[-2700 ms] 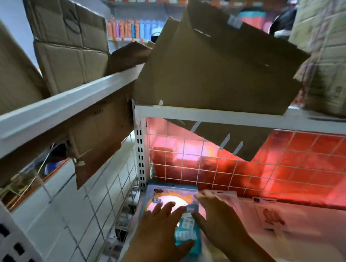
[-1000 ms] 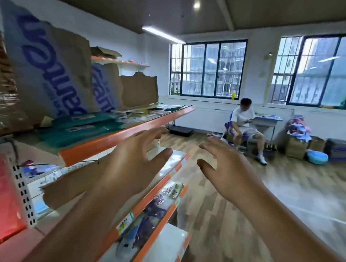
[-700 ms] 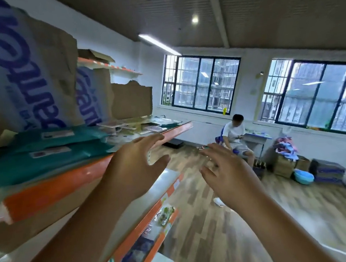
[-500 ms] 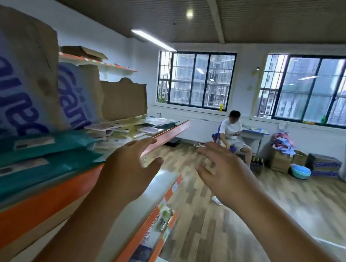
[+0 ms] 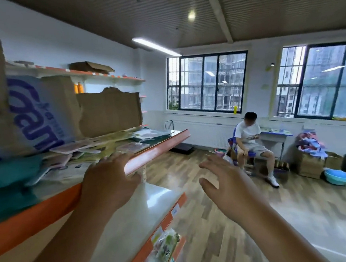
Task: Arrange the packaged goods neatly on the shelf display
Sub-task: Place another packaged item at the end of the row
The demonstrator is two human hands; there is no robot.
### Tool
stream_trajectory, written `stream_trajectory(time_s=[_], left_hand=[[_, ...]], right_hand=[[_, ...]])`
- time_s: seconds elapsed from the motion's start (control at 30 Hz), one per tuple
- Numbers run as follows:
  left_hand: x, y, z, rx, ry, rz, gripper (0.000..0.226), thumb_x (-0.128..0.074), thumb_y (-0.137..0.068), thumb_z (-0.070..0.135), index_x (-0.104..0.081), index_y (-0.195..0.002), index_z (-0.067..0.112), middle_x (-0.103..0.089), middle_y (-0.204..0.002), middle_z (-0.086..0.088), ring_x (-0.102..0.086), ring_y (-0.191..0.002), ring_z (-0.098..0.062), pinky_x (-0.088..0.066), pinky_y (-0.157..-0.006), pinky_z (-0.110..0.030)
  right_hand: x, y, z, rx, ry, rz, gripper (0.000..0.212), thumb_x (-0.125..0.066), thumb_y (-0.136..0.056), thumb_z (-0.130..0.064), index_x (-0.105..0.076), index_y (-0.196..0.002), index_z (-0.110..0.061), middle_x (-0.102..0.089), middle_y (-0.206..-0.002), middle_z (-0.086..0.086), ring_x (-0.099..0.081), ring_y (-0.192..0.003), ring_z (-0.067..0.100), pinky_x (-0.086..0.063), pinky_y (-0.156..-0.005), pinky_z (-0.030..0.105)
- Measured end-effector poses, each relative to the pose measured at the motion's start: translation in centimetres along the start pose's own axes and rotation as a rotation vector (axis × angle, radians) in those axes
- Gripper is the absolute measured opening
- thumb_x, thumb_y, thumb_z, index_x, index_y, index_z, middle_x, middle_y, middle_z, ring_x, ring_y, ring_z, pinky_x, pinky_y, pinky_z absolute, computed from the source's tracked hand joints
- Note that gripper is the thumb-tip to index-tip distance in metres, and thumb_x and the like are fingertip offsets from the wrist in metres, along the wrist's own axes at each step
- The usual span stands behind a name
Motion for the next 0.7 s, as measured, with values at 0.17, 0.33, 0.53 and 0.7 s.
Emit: stream_trajectory(time_s=[0.17,0.33,0.53,0.7], left_hand=[[-2.8,-5.8,1.6,0.194,0.015,-0.039,0.049,-0.057,-0.093,0.050,-0.058,-0.138,0.031,-0.069,-0.128,0.003,-0.066,-0.107,-0.023,-0.052,-0.081,-0.032],[-4.4,-10.4,0.4,0.309,-0.115,-0.089,0.045,-0.064,-0.089,0.039,-0.065,-0.134,0.030,-0.073,-0.118,-0.003,-0.069,-0.101,-0.024,-0.055,-0.081,-0.033],[-5.3,-13.3,-1.3,0.223,-0.273,-0.232,0.026,-0.068,-0.085,0.042,-0.073,-0.110,0.040,-0.073,-0.112,0.009,-0.065,-0.096,-0.013,-0.054,-0.085,-0.031],[-6.4,-14.0,-0.9,0.184,-0.277,-0.215,0.020,-0.066,-0.090,0.041,-0.070,-0.109,0.040,-0.072,-0.106,0.010,-0.063,-0.091,-0.011,-0.054,-0.080,-0.031]], right_hand=[[-0.6,-4.1,6.7,0.048,-0.041,-0.051,0.037,-0.062,-0.094,-0.040,-0.060,-0.131,-0.039,-0.041,-0.152,-0.018,-0.045,-0.135,0.005,-0.033,-0.093,0.016],[-2.4,-7.7,11.1,0.106,-0.086,-0.105,0.035,-0.063,-0.093,-0.038,-0.062,-0.128,-0.040,-0.043,-0.150,-0.020,-0.051,-0.128,0.002,-0.032,-0.088,0.012],[-7.1,-11.1,12.6,0.173,-0.154,-0.173,0.035,-0.066,-0.092,-0.035,-0.064,-0.127,-0.038,-0.049,-0.143,-0.022,-0.053,-0.124,0.001,-0.034,-0.085,0.008],[-10.8,-15.4,9.3,0.247,-0.283,-0.191,0.036,-0.072,-0.088,-0.029,-0.068,-0.123,-0.035,-0.053,-0.142,-0.019,-0.057,-0.122,0.003,-0.038,-0.091,0.011]])
Point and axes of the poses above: each hand's wrist, its own y-axis away from the middle knuckle, its own x-axis out of the back of the hand, z = x × y, the point moved 5 cm from there along -y, towards the middle knuckle
